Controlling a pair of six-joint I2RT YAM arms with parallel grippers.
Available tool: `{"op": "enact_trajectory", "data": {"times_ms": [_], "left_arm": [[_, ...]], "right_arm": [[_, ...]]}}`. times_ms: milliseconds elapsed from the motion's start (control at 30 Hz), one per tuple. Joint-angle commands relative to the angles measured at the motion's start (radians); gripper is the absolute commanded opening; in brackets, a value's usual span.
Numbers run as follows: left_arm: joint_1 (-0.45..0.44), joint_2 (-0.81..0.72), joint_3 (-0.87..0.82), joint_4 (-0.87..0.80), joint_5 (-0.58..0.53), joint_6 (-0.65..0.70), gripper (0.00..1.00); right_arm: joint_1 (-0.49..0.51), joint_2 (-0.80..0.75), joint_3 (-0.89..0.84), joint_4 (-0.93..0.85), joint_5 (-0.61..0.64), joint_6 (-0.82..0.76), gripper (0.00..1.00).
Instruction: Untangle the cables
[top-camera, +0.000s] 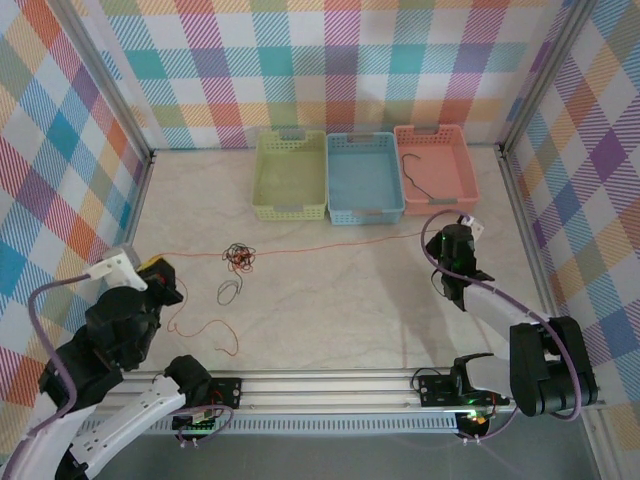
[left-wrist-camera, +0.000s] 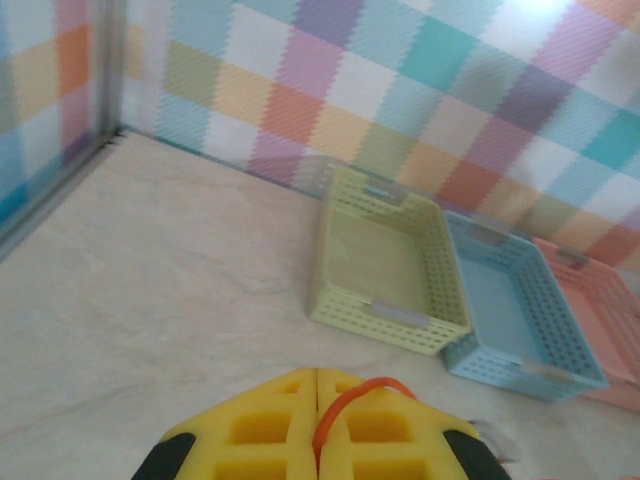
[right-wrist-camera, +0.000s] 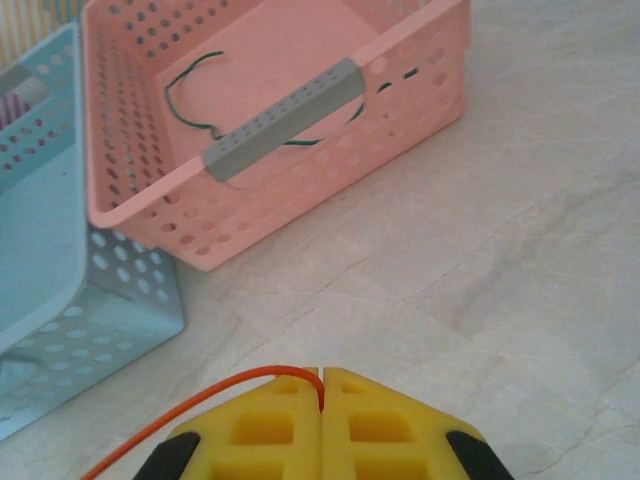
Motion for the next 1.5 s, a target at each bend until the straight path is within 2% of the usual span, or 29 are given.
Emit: {"op": "enact_trajectory", "data": {"times_ms": [0,33,67,100,333,467,633,733,867,1133,1467], "left_arm": [[0.01,0.108,0.027,0.143,0.162,0.073,0.0],[0.011,0.149,0.043,0.145,0.192,0.084,0.0],[0.01,0.18,0.055,0.154,0.217,0.089,0.0],[0.01,0.2,0.061,0.167,0.241,0.098,0.0],[0.01,0.382,0.181,0.13,0.384,0.162,0.0],[0.01,0.437,0.212,0.138,0.43,0.199,0.0],[0.01,0.49,0.236,0.139,0.458,0.214,0.0],[0.01,0.501,0.228,0.158,0.476,0.205,0.0],[0.01,0.515,0.226,0.162,0.49,0.205,0.0],[0.01,0.528,0.214,0.188,0.494,0.197,0.0],[0.01,0.556,0.231,0.204,0.49,0.195,0.0]], "right_arm": [[0.0,-0.012,-0.013,0.112,-0.127,-0.033,0.0],[0.005,-0.004,-0.005,0.12,-0.161,-0.04,0.04],[0.009,0.001,0.005,0.119,-0.185,-0.045,0.14],[0.012,0.007,0.013,0.114,-0.2,-0.047,0.19],[0.05,0.027,0.043,0.141,-0.308,-0.078,0.37],[0.097,0.057,0.073,0.218,-0.433,-0.137,0.46],[0.231,0.131,0.122,0.351,-0.655,-0.271,0.51],[0.28,0.199,0.15,0.417,-0.794,-0.281,0.53],[0.367,0.279,0.203,0.437,-0.917,-0.317,0.55],[0.495,0.383,0.263,0.475,-1.043,-0.333,0.63],[0.543,0.413,0.303,0.411,-1.107,-0.397,0.66]]}}
